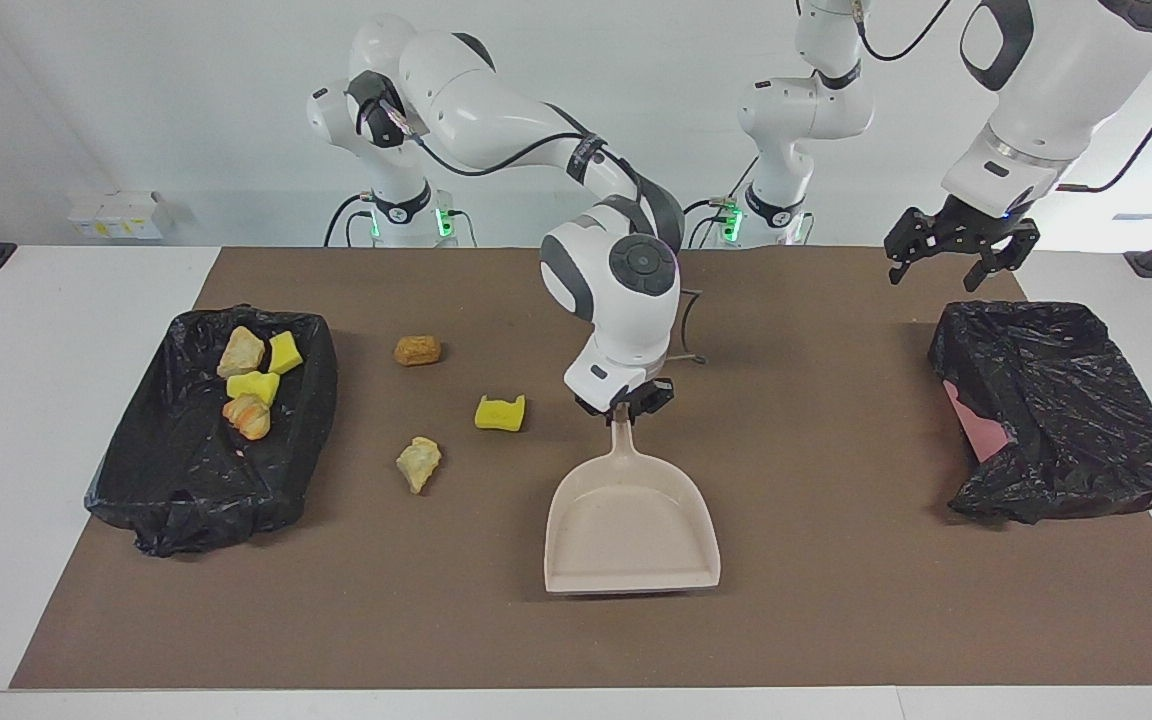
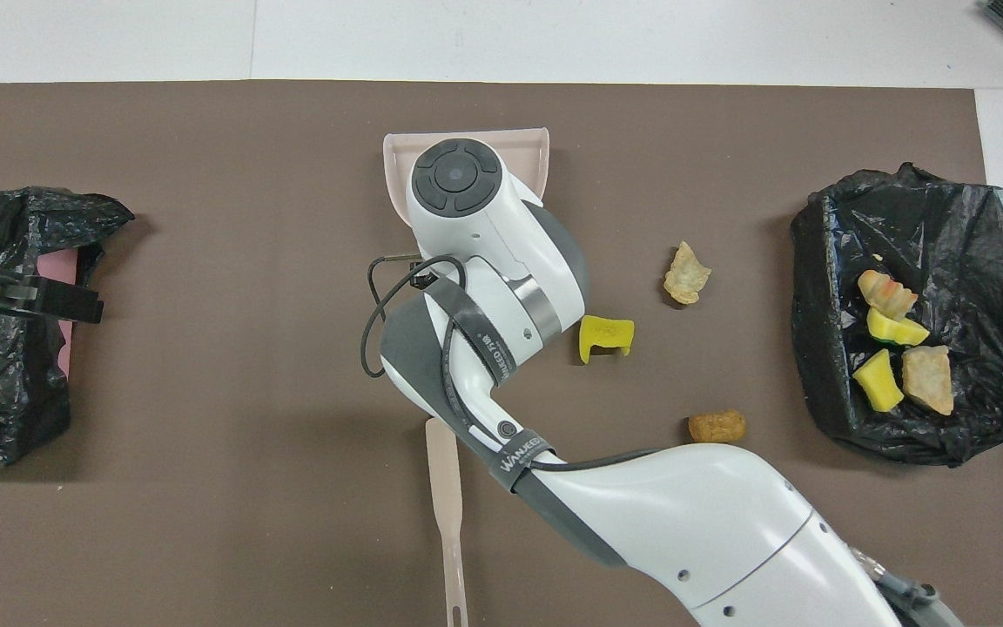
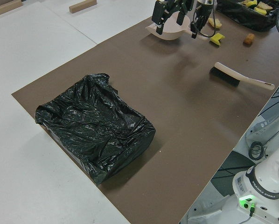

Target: Sweep and dump trash in bin

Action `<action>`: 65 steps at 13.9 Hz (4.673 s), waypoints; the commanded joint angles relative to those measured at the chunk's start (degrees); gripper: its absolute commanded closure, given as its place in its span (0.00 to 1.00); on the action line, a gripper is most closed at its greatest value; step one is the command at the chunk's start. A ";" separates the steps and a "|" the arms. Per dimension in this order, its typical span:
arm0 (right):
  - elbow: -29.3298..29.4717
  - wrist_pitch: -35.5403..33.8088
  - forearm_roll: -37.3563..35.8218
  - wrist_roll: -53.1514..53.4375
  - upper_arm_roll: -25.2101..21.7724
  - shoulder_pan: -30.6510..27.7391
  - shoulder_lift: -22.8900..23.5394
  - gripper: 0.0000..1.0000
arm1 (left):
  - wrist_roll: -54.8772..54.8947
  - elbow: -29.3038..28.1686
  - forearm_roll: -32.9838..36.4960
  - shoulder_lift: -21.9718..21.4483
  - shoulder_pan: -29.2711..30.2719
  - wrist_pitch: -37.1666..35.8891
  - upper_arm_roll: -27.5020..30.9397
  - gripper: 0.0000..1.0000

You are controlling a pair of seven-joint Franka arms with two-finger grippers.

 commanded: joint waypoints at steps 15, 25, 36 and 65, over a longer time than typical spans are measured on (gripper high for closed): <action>-0.59 3.11 2.12 2.83 1.38 1.13 0.80 0.52 | 0.54 7.44 1.06 7.28 -1.20 -2.32 0.36 0.00; -24.81 -1.90 6.23 2.22 3.49 1.30 -23.95 0.34 | -0.16 5.59 -0.17 12.28 -4.35 4.27 0.10 0.00; -60.43 11.52 11.78 3.09 6.13 10.00 -42.71 0.33 | -4.71 6.04 -3.25 23.62 -16.74 16.48 -0.17 0.00; -71.42 2.08 13.46 12.50 5.69 2.73 -59.21 1.00 | -28.73 4.01 -5.71 29.08 -26.69 25.38 -0.43 1.00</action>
